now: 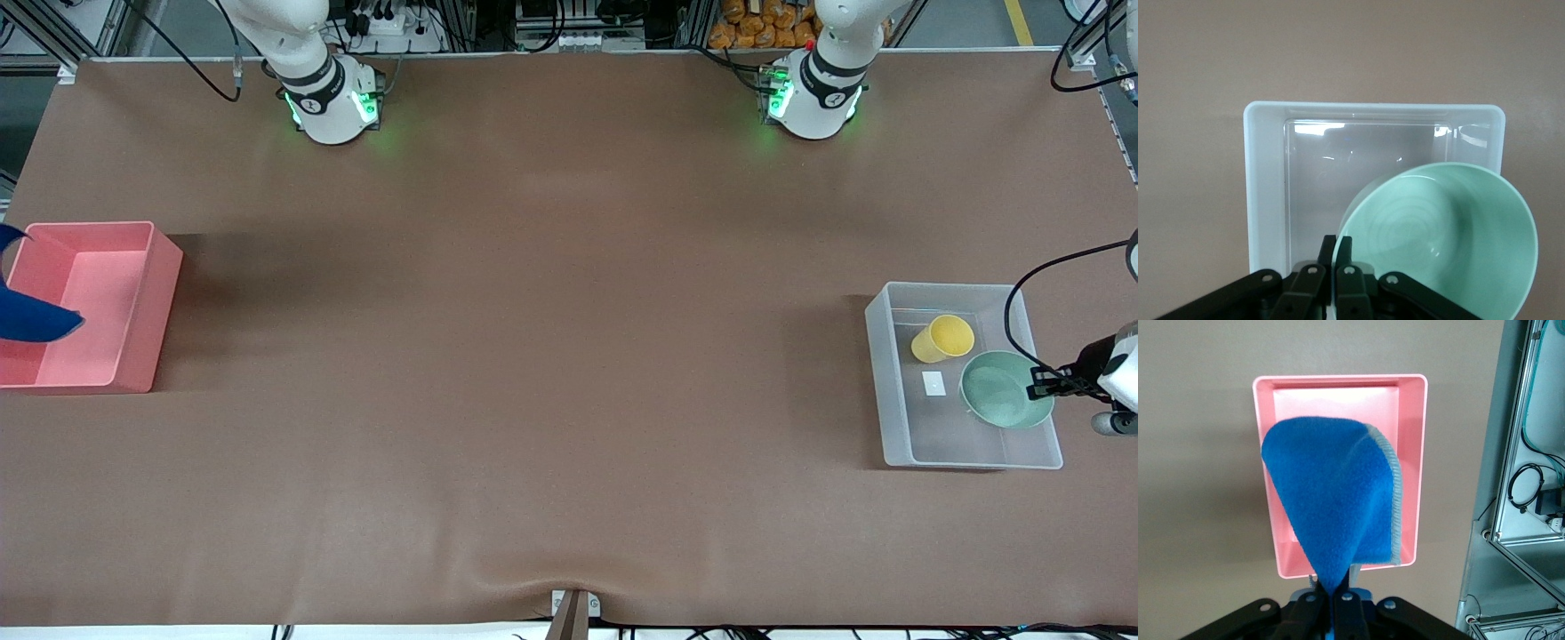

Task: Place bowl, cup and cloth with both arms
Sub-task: 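Carry the cloth into the pink bin while the left gripper carries the bowl, then release the bowl in the clear bin and the cloth in the pink bin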

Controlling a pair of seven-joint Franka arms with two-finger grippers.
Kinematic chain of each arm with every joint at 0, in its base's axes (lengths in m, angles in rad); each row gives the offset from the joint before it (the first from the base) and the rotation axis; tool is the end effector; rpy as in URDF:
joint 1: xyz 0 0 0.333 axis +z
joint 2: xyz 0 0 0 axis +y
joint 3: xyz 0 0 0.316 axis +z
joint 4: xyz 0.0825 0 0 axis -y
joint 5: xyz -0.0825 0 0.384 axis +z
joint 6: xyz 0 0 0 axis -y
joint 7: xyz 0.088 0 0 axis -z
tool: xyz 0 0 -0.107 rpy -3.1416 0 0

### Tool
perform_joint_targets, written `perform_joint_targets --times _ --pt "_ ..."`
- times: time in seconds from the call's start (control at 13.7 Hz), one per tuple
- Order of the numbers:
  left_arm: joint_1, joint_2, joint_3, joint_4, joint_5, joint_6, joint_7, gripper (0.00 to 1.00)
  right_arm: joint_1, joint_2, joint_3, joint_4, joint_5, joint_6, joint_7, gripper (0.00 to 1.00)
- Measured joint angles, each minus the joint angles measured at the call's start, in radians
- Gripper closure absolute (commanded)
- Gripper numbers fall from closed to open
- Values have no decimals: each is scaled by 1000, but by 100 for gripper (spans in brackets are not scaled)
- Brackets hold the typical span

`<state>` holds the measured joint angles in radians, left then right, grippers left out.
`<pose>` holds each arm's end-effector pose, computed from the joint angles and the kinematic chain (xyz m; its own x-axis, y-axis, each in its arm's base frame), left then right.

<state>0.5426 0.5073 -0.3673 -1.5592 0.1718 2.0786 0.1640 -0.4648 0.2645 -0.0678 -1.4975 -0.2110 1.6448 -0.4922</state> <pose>0.6716 0.1649 0.3715 0.9984 -0.0220 0.0513 -0.0227 -0.9997 0.0134 0.5346 -0.3341 0.5108 0.9775 -0.0258 -0.2095 0.0040 -0.9901 0.1406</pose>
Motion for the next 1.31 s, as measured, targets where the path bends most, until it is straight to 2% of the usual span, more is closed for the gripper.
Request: perform_joint_targets --times 0.22,0.44,0.66,0.95,1.02,1.09,1.17,1.24,1.31 --pt "4 43 8 -1 0 84 -4 100 7 16 18 0 9 -30 -7 0" --pt "5 116 9 -1 0 176 -4 100 91 5 33 12 73 -82 -7 0" --pt "3 175 11 -1 1 204 -4 100 200 -29 37 20 159 -138 21 0" --pt "-5 220 22 -1 8 217 -27 100 279 -90 38 -11 167 -167 114 0" --pt "-7 226 22 -1 12 217 -43 94 285 -114 38 -34 167 -168 129 0" --pt "-8 232 23 -1 14 217 -50 60 290 -139 38 -55 168 -169 145 0" --pt "-10 238 23 -1 14 217 -58 22 299 -163 38 -71 170 -170 164 0" --pt "-13 243 23 -1 14 217 -76 0 312 -185 38 -82 172 -171 190 0" --pt "-18 244 23 -1 14 218 -98 0 328 -206 39 -88 174 -171 224 0"
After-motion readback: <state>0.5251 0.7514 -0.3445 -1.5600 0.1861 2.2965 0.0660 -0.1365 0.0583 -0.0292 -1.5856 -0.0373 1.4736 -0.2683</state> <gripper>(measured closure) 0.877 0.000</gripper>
